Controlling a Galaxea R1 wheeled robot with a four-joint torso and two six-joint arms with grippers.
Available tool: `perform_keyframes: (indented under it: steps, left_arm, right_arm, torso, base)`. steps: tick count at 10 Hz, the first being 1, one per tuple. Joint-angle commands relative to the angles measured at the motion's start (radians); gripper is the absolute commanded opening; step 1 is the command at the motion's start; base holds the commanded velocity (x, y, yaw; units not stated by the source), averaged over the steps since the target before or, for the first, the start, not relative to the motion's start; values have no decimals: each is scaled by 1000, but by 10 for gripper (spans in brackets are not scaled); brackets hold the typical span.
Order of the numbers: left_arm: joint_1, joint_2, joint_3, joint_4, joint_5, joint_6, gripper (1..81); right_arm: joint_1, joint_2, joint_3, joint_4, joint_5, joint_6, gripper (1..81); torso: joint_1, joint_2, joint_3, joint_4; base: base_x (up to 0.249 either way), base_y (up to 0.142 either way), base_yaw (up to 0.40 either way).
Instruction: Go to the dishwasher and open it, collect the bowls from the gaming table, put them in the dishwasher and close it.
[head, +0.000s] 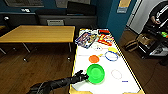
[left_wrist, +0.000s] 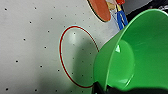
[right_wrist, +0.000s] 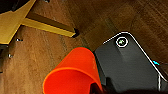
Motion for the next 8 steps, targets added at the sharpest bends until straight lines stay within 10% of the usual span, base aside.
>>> perform_keyframes:
  steps: [1, 8]
  left_arm:
    - [-185, -35, 127, 28, 44, 8, 10]
    - [-243, -235, 461, 38, 54, 6, 10]
  right_arm:
    - [29, -31, 3, -29, -22, 5, 10]
    - [24, -30, 3, -36, -22, 6, 10]
  torso:
    - [0, 0, 0, 0]
    - [0, 0, 0, 0]
  base:
    - [0, 0, 0]
    - [-9, 0, 0]
